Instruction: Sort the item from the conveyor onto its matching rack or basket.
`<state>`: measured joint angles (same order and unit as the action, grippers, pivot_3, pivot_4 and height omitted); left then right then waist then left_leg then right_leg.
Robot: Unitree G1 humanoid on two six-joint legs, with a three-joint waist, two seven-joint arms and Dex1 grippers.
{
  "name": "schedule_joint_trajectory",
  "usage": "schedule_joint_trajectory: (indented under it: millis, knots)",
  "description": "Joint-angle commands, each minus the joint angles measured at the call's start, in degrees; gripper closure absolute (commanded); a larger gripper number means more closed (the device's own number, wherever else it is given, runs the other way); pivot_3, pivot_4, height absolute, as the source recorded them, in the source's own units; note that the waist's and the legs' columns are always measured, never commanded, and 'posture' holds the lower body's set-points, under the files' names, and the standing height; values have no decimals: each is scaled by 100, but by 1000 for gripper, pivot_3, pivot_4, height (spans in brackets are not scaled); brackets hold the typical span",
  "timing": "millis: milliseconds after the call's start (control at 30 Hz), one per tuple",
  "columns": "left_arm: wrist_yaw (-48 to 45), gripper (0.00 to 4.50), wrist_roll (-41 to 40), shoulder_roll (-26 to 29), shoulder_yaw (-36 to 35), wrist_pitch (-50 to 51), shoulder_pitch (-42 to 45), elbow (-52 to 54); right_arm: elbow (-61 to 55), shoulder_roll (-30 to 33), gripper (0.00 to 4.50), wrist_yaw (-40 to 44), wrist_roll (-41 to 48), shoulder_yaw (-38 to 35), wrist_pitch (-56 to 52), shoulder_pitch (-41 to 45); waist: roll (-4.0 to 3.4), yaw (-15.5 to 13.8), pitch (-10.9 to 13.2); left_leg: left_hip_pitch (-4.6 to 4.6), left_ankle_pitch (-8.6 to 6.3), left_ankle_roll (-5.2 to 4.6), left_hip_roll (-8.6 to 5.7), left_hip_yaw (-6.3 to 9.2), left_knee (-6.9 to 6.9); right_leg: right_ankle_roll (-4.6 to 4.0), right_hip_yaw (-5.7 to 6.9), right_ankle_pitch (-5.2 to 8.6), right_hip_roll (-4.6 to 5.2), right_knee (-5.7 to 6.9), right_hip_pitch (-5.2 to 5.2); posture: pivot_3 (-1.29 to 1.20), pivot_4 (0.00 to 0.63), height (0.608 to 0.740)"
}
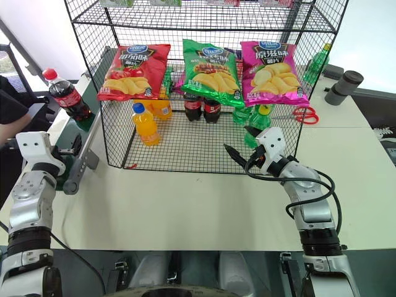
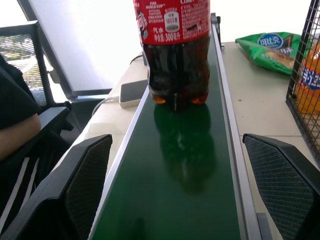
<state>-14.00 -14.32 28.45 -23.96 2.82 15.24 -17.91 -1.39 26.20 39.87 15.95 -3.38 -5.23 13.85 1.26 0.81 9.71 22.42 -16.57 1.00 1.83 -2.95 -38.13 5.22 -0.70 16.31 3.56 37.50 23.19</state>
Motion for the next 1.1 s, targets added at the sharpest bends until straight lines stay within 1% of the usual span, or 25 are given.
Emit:
schedule_joint_trajectory:
  millis: [33,233,567,733,767,800,833,867,1000,1100]
  knots:
    - [-13,0,-98,11,-136,-168,43,42,-343,54,22,2,82,-108,30,-38,0,-1,0,0,0,0,0,0,0,0,0,0,0,0,0,0,150,740]
    - [-25,0,-190,-38,-193,-241,-18,39,-734,118,22,333,451,-81,-268,-238,0,2,0,0,0,0,1,1,0,0,0,0,0,0,0,0,150,740]
    - [57,0,-229,-60,-281,-339,-56,-46,-992,213,22,454,480,-11,-537,-408,1,-4,0,0,0,0,0,1,0,0,0,0,0,0,0,0,150,740]
    - [130,0,-215,-67,-316,-379,-52,-113,-1303,358,22,814,746,136,-946,-603,1,-6,-1,0,0,0,0,1,0,0,0,0,0,0,0,0,150,740]
    - [122,549,-225,-71,-316,-387,-52,-113,-1348,384,0,859,769,159,-1000,-637,1,-6,-1,0,0,0,0,2,0,0,1,0,0,0,0,0,150,740]
    - [114,881,-234,-77,-315,-388,-56,-109,-1376,405,0,882,749,184,-1012,-668,1,-7,-1,0,0,0,0,2,0,0,1,0,0,-1,-1,0,150,740]
    - [112,1350,-235,-80,-313,-389,-62,-103,-1382,414,0,878,721,198,-995,-682,1,-7,-1,0,0,0,0,2,0,0,1,0,0,-1,-1,0,150,740]
    - [111,1613,-240,-82,-310,-388,-75,-88,-1390,409,0,866,715,202,-993,-684,1,-7,-1,0,0,0,0,2,0,0,1,0,1,-1,-2,0,150,740]
    - [95,1636,-254,-30,-342,-490,-139,124,-1453,391,0,905,762,258,-1042,-666,2,-9,-1,-4,0,0,0,4,-1,0,1,-1,1,2,-5,0,150,740]
    - [-178,1636,-536,188,-444,-366,-52,581,-1605,424,0,1016,829,340,-1127,-694,6,-10,1,0,0,0,1,5,-1,0,2,-1,0,0,-2,0,150,740]
